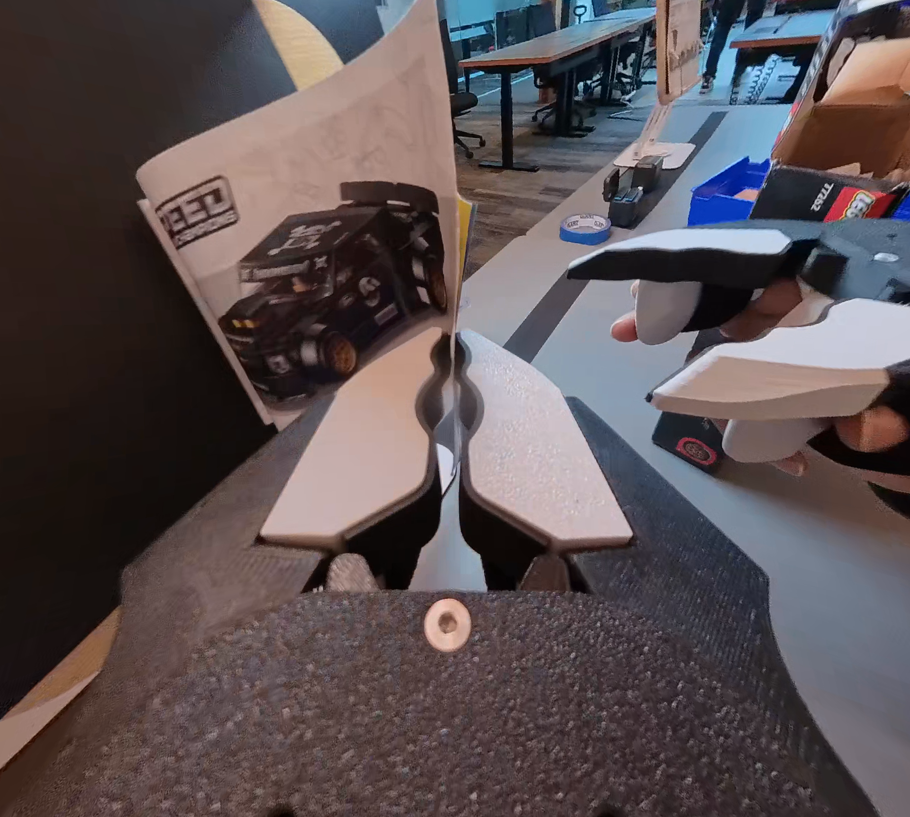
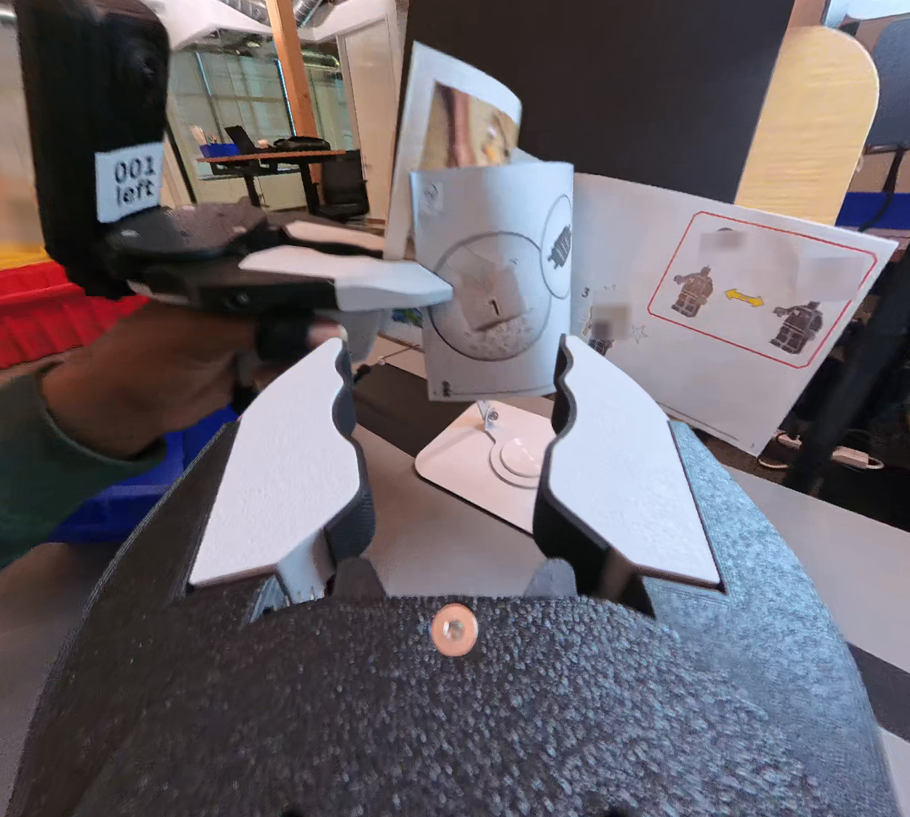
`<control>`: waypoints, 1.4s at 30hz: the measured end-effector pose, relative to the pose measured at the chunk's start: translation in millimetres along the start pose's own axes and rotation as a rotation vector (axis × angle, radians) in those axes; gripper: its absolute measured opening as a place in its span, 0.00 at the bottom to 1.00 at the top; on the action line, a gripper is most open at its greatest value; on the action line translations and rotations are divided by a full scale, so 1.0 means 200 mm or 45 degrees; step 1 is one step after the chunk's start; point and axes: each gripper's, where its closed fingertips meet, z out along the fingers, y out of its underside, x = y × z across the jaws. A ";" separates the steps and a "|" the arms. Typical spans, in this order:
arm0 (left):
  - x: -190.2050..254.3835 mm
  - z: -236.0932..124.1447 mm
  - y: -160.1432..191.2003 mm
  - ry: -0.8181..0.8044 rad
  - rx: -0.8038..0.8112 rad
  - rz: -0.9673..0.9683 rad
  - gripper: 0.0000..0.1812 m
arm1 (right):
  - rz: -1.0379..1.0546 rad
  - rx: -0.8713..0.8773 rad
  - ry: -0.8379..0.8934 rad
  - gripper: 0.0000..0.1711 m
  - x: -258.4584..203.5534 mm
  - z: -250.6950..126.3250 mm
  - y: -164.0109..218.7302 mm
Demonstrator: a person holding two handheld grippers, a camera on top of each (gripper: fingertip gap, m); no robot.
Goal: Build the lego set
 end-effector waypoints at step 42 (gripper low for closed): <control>-0.56 0.17 0.19 -0.138 -0.176 -0.264 0.00 | -0.326 -0.065 0.122 0.00 0.36 0.28 0.00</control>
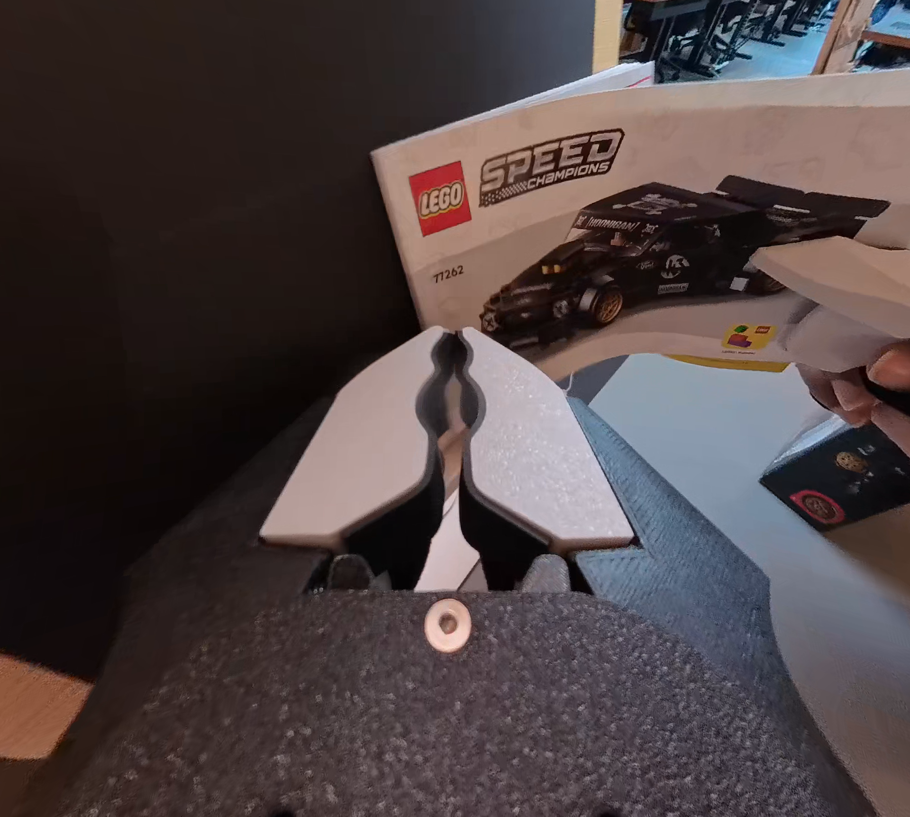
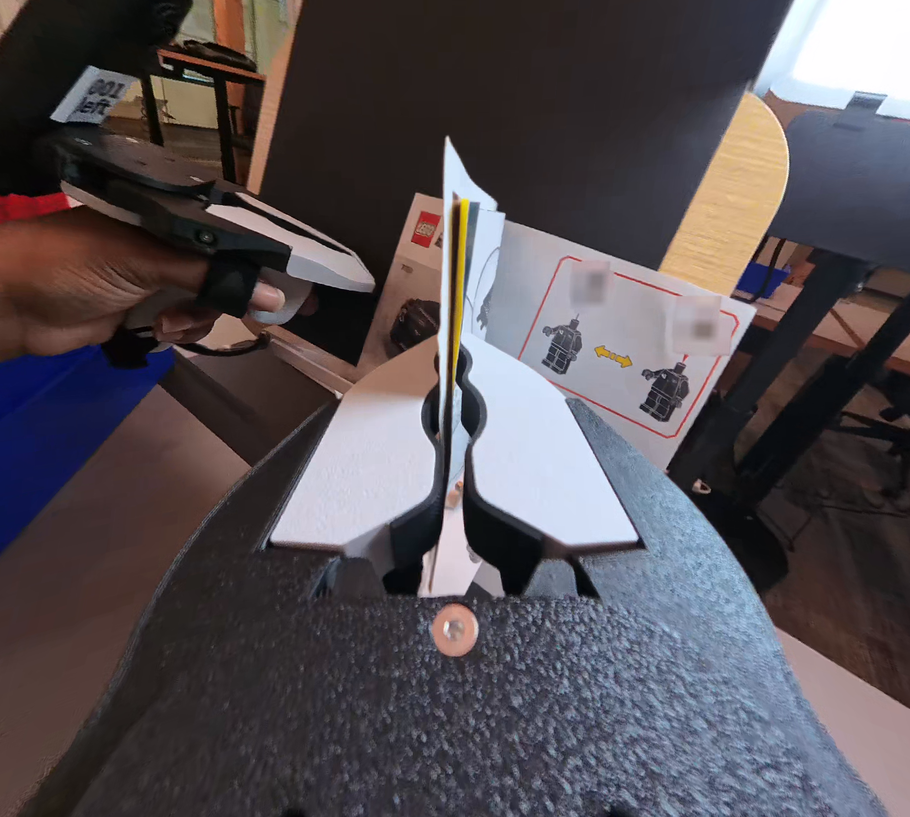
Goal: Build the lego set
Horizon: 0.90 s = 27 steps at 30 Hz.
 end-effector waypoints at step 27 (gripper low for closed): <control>0.91 -1.09 0.58 0.325 0.093 -0.028 0.02 | -0.201 -0.358 -0.800 0.00 -0.90 -0.93 -0.26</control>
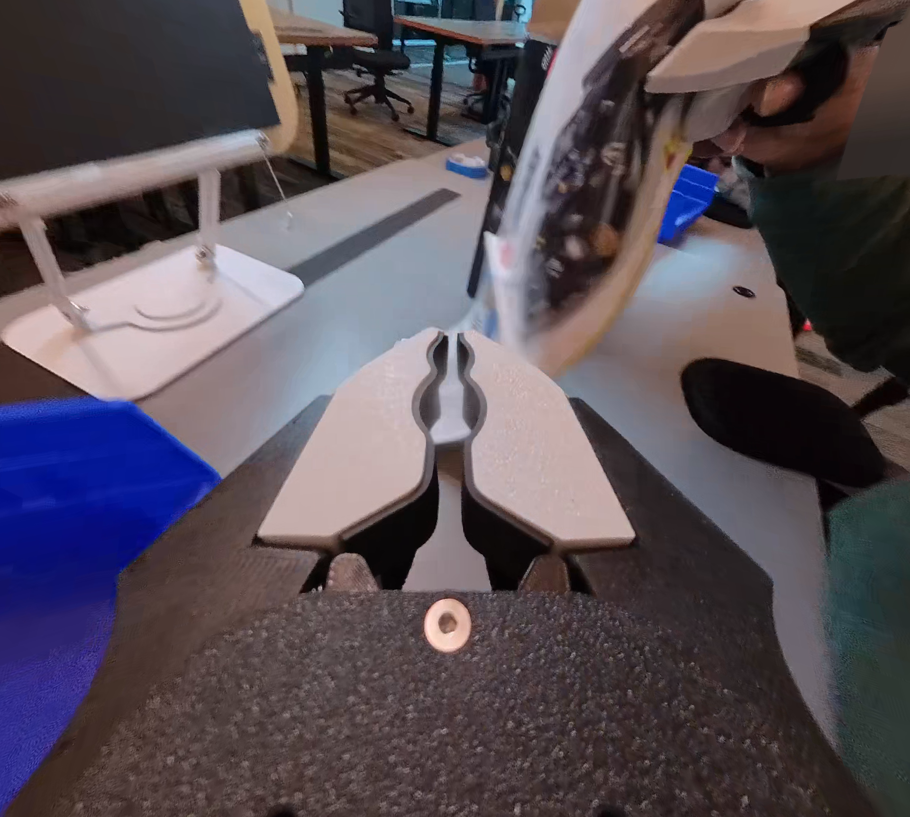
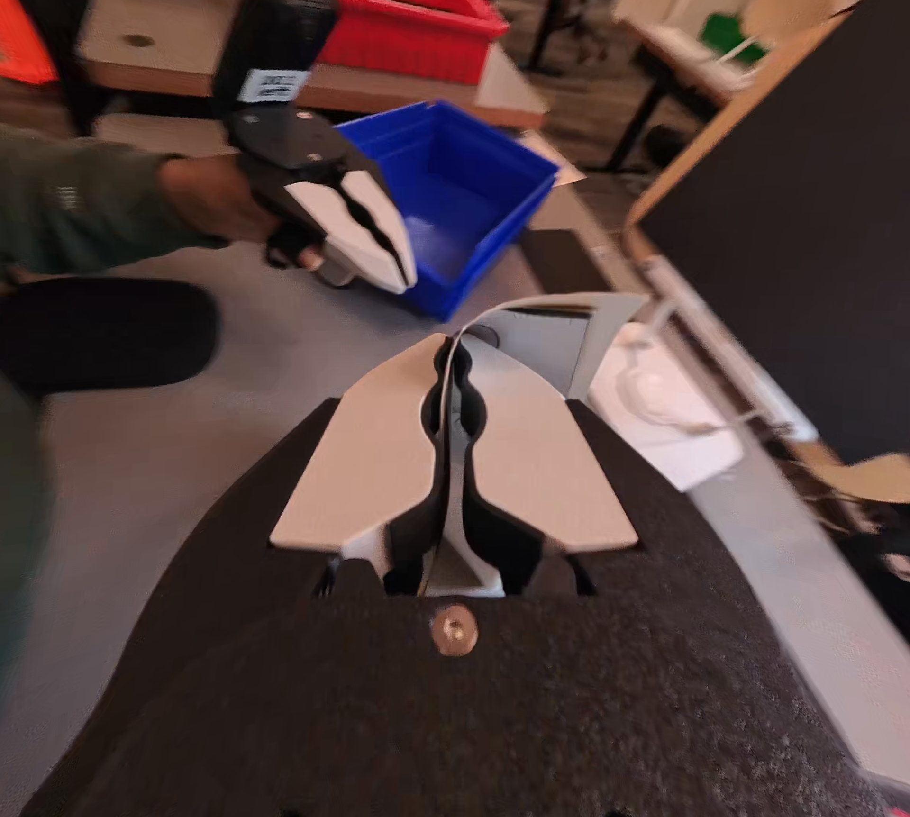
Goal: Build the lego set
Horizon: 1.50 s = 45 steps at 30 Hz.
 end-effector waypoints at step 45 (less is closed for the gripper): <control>0.36 -0.22 0.53 -0.217 0.014 -0.397 0.39 | 0.973 0.073 -0.263 0.29 -0.35 0.02 0.63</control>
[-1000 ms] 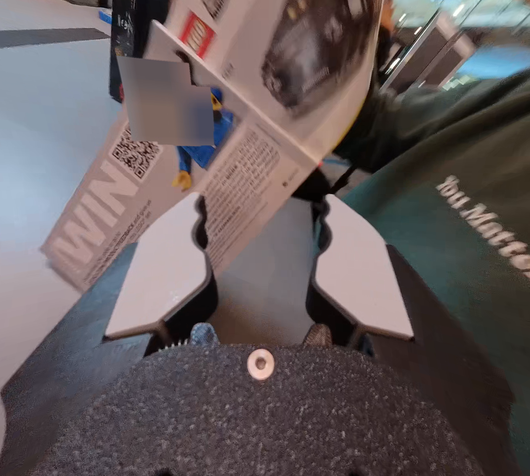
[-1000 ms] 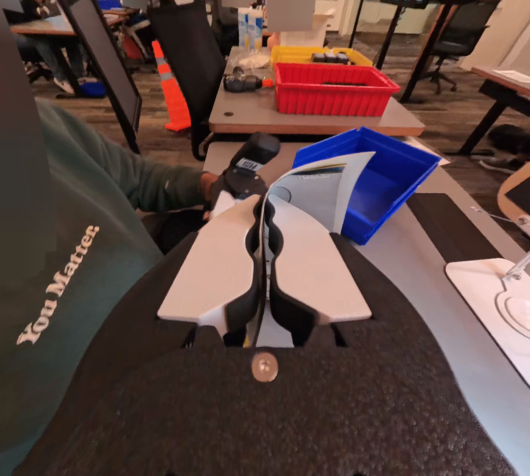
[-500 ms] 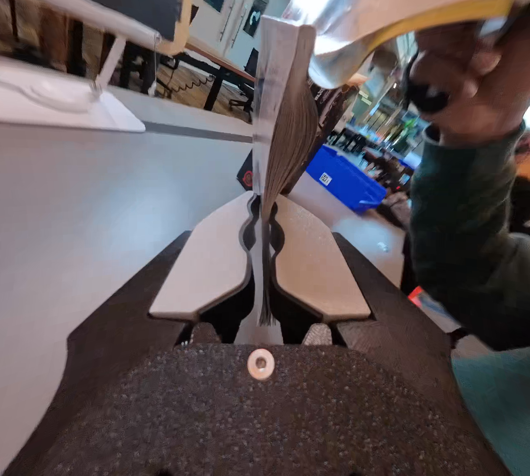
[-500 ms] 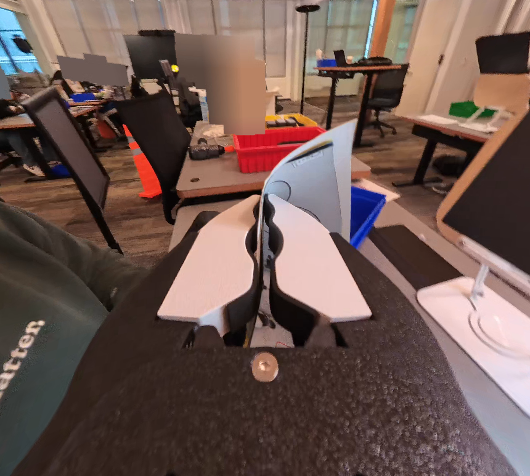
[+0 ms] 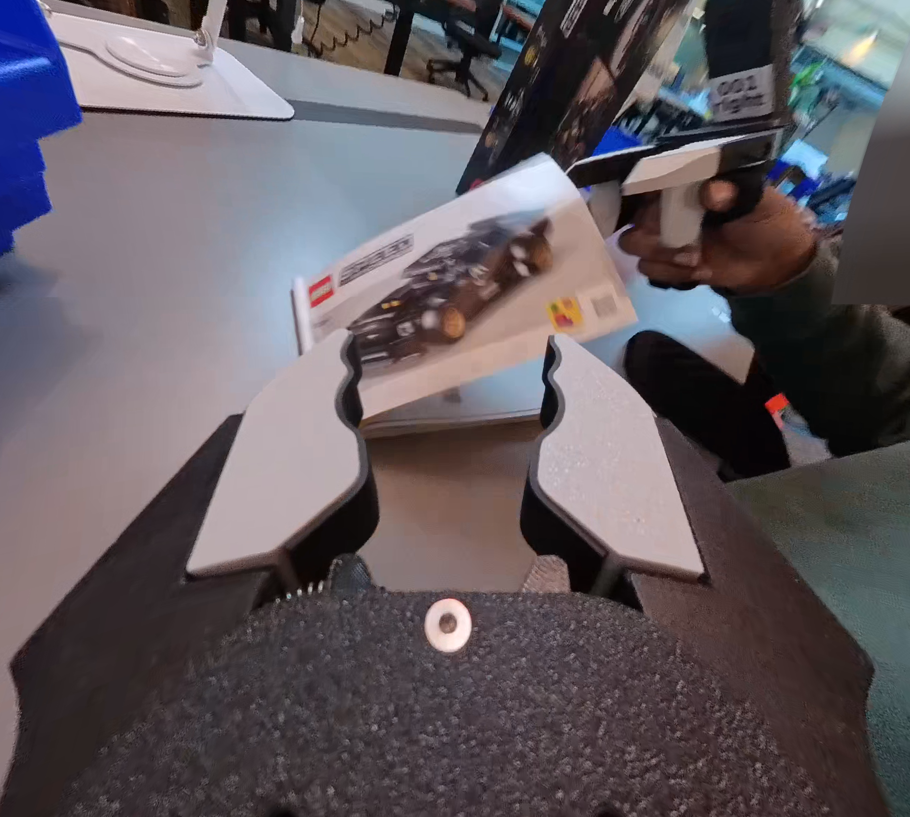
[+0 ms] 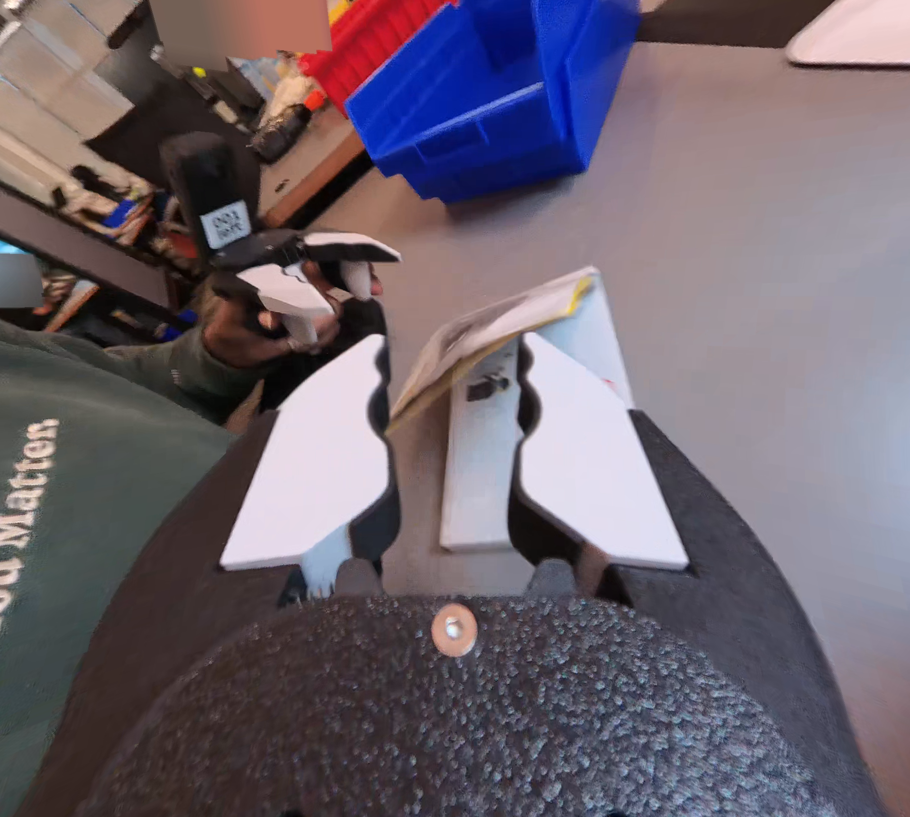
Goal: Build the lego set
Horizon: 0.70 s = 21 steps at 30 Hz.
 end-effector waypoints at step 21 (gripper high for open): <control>-0.39 0.38 0.29 0.083 -0.895 0.205 0.19 | -0.565 -0.688 0.380 0.00 0.27 0.15 0.59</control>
